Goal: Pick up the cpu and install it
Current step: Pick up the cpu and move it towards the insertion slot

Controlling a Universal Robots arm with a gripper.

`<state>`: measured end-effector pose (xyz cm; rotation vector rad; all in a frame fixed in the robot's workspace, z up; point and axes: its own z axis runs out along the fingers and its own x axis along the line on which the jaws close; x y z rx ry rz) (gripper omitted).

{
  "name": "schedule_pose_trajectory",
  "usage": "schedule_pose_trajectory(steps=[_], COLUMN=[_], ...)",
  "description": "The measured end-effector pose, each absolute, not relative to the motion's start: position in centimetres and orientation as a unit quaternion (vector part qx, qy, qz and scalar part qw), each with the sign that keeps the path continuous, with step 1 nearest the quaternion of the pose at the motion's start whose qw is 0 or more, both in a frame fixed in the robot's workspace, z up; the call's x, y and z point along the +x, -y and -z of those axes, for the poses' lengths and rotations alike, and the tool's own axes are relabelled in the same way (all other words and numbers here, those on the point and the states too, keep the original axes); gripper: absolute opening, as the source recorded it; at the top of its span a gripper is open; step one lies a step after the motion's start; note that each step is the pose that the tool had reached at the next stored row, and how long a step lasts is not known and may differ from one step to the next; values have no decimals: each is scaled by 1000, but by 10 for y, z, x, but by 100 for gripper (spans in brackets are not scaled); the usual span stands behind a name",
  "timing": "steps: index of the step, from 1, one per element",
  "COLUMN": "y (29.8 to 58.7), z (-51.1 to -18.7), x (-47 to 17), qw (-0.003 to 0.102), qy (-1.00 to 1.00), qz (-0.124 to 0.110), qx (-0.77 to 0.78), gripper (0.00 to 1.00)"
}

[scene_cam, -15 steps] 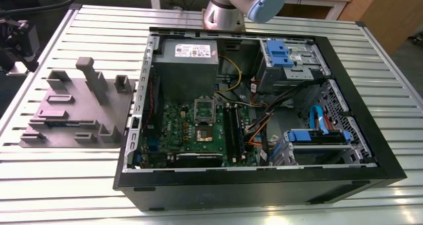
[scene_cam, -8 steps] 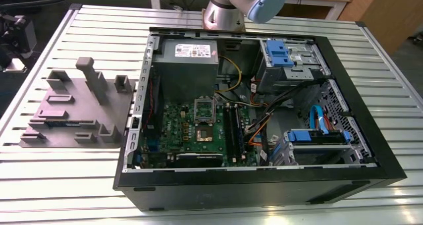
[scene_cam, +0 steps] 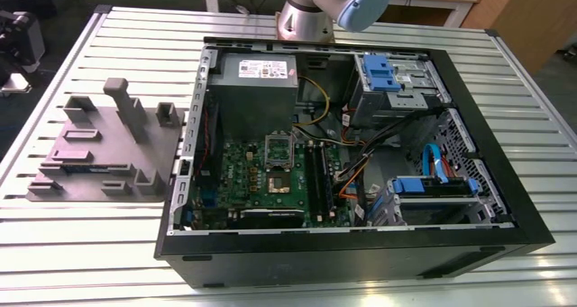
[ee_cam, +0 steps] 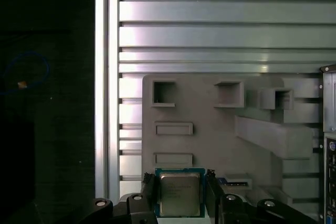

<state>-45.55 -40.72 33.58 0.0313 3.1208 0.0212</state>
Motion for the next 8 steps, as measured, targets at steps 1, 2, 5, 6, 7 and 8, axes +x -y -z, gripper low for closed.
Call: schedule_pose_trajectory(steps=[1, 2, 5, 6, 7, 8], y=[407, 407, 407, 407, 407, 407], z=[-337, -338, -342, -344, -345, -346], x=[-456, -456, -456, -456, -456, -456], qw=[10, 10, 10, 10, 10, 10], qy=[-1000, -1000, -1000, -1000, -1000, -1000], qz=[-7, -7, -7, -7, -7, -7], qx=[10, 10, 10, 10, 10, 10], gripper=[47, 47, 47, 47, 47, 47])
